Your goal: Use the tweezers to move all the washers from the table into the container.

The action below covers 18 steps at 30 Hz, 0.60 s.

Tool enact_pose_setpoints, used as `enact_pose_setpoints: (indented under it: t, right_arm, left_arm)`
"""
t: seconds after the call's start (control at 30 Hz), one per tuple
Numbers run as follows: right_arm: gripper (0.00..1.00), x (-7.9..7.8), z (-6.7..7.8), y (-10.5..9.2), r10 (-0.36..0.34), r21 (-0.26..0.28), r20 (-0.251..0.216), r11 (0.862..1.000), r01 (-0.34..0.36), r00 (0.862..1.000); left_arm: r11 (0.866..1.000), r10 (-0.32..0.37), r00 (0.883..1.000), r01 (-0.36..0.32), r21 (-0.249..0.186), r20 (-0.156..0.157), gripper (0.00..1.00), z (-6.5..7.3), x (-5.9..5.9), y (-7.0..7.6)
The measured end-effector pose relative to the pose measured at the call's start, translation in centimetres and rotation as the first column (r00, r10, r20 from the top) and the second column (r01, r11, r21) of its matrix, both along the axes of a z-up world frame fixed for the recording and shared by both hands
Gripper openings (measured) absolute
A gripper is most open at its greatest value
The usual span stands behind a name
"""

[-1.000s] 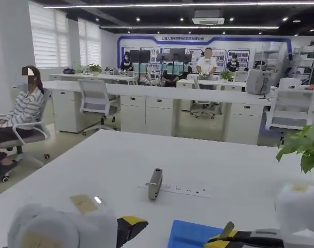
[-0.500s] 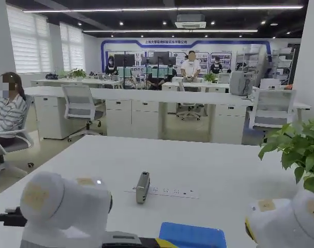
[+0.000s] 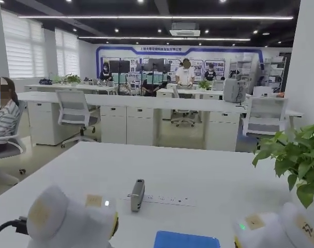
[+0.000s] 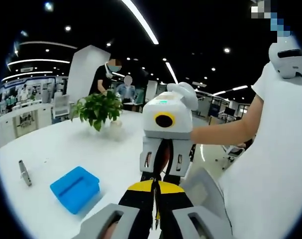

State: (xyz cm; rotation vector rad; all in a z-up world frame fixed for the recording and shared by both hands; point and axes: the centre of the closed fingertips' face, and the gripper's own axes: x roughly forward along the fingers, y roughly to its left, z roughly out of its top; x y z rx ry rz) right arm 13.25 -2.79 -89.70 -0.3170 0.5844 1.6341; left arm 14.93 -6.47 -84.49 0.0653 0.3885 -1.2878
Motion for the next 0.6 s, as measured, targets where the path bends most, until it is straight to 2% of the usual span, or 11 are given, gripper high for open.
enact_pose_setpoints:
  t: [0.07, 0.17, 0.23, 0.33, 0.37, 0.4, 0.5, 0.6]
  right_arm:
    - [0.03, 0.2, 0.2, 0.0, -0.006, 0.020, 0.014, 1.000, 0.005, 1.000]
    - [0.04, 0.7, 0.6, 0.0, -0.032, 0.056, 0.006, 0.998, 0.031, 0.999]
    - [0.04, 0.7, 0.6, 0.0, -0.033, 0.054, 0.002, 0.998, 0.033, 0.999]
    - [0.08, 0.7, -0.2, -0.2, -0.041, 0.035, -0.001, 0.999, 0.041, 0.999]
    - [0.07, 0.8, 0.3, 0.0, -0.054, 0.077, -0.008, 0.996, 0.054, 0.999]
    - [0.07, 0.9, 0.1, -0.1, -0.061, 0.073, -0.022, 0.995, 0.063, 0.998]
    - [0.09, 1.1, 0.4, -0.2, -0.077, 0.104, -0.054, 0.991, 0.083, 0.996]
    - [0.14, 1.0, -0.3, -0.4, -0.090, 0.082, -0.062, 0.992, 0.095, 0.994]
  left_arm:
    - [1.000, -0.010, 1.000, 0.010, -0.005, 0.010, 0.00, 0.2, 0.2, 0.0]
    - [1.000, -0.021, 0.999, 0.021, -0.005, 0.026, 0.00, 0.6, 0.6, 0.1]
    - [0.999, -0.034, 0.999, 0.034, -0.016, 0.021, 0.00, 1.1, 0.7, 0.2]
    - [0.998, -0.030, 0.999, 0.031, -0.058, 0.024, 0.00, 2.2, 1.1, 0.3]
    - [0.999, -0.043, 0.999, 0.043, -0.028, 0.017, 0.00, 1.8, 1.1, 0.4]
    - [0.998, -0.044, 0.999, 0.045, -0.031, 0.030, 0.00, 2.0, 1.1, 0.3]
    - [0.998, -0.059, 0.998, 0.059, -0.016, 0.037, 0.00, 2.0, 0.9, 0.3]
    - [0.996, -0.057, 0.998, 0.059, -0.069, 0.031, 0.00, 3.1, 0.9, 0.1]
